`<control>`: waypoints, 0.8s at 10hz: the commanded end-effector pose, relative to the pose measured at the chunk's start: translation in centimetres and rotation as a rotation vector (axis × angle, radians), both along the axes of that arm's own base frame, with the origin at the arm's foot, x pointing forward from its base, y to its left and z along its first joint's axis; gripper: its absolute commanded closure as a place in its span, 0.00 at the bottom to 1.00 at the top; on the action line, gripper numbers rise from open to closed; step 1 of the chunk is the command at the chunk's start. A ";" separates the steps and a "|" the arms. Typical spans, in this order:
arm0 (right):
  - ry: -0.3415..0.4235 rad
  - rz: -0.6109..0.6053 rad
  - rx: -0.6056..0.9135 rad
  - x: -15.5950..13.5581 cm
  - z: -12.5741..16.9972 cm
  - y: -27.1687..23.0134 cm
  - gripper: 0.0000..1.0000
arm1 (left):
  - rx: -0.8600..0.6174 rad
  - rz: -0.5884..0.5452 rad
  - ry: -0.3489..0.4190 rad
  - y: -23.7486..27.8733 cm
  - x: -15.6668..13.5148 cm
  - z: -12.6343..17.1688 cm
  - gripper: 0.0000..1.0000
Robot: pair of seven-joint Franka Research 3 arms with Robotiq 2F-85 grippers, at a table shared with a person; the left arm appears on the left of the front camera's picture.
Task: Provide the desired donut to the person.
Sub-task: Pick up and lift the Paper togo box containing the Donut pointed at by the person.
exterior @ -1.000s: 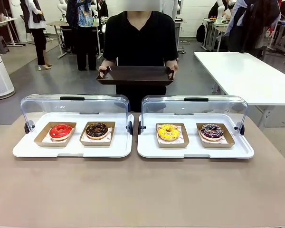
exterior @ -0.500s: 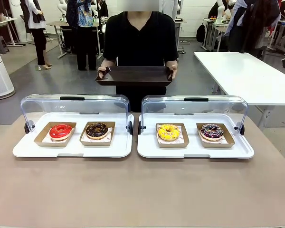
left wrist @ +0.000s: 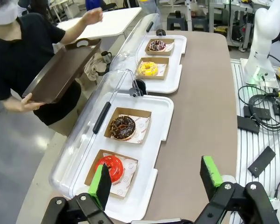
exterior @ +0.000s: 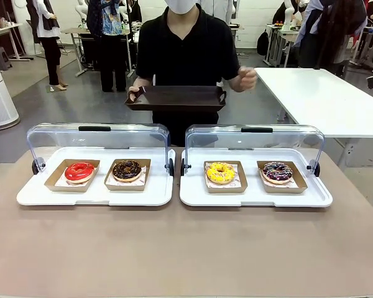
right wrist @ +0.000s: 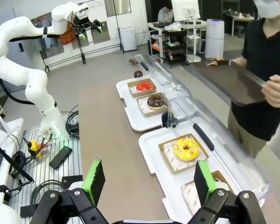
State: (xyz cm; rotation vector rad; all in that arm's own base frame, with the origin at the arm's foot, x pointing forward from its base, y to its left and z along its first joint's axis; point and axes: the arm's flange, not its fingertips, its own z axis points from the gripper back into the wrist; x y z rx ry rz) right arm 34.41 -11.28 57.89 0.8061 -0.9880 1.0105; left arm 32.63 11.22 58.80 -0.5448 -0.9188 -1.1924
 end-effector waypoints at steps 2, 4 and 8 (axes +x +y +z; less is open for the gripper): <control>-0.004 0.002 0.004 -0.1 0.1 0.0 0.00 | 0.004 -0.001 0.001 -0.1 0.0 0.2 0.00; -0.004 0.002 0.004 -0.1 0.1 0.0 0.00 | 0.004 -0.001 0.001 -0.1 0.0 0.2 0.00; -0.004 0.002 0.004 -0.1 0.1 0.0 0.00 | 0.004 -0.001 0.001 -0.1 0.0 0.2 0.00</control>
